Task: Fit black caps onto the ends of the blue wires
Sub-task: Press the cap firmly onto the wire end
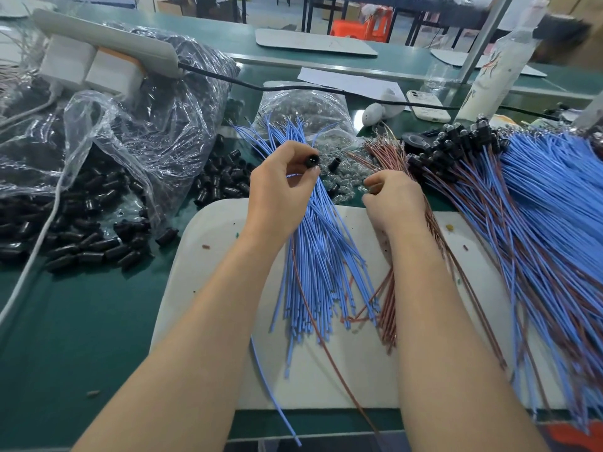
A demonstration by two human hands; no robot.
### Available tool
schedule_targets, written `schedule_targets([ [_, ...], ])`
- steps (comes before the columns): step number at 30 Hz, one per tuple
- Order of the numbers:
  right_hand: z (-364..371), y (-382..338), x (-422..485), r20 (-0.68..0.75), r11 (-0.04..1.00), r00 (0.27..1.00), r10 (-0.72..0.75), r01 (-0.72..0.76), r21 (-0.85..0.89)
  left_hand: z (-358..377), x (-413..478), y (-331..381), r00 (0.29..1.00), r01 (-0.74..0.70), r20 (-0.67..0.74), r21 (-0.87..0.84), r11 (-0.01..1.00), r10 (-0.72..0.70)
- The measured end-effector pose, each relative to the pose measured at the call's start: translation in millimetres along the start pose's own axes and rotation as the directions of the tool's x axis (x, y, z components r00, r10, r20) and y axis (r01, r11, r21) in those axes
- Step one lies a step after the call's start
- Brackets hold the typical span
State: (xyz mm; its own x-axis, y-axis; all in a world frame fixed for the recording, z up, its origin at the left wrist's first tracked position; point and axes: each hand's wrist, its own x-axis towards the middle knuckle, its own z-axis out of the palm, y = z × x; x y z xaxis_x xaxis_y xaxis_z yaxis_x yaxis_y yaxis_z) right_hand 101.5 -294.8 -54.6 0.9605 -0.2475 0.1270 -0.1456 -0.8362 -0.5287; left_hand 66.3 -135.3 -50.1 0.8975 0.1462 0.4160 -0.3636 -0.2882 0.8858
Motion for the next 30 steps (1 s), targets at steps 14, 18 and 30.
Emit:
schedule_targets([
  [14, 8, -3, -2, -0.009, 0.996, 0.996, -0.084, 0.084, 0.011, 1, 0, 0, 1.000, -0.006, 0.004, 0.014, 1.000, 0.006],
  [18, 10, -6, -5, 0.002, 0.985, 0.985, -0.171, 0.171, -0.013, 1, 0, -1, 1.000, -0.004, -0.004, 0.003, 1.000, 0.004],
  [30, 9, -12, -10, -0.197, 0.978, 0.971, -0.135, 0.162, 0.128, -1, -1, -3, 1.000, 0.000, 0.008, -0.033, 0.999, 0.000],
])
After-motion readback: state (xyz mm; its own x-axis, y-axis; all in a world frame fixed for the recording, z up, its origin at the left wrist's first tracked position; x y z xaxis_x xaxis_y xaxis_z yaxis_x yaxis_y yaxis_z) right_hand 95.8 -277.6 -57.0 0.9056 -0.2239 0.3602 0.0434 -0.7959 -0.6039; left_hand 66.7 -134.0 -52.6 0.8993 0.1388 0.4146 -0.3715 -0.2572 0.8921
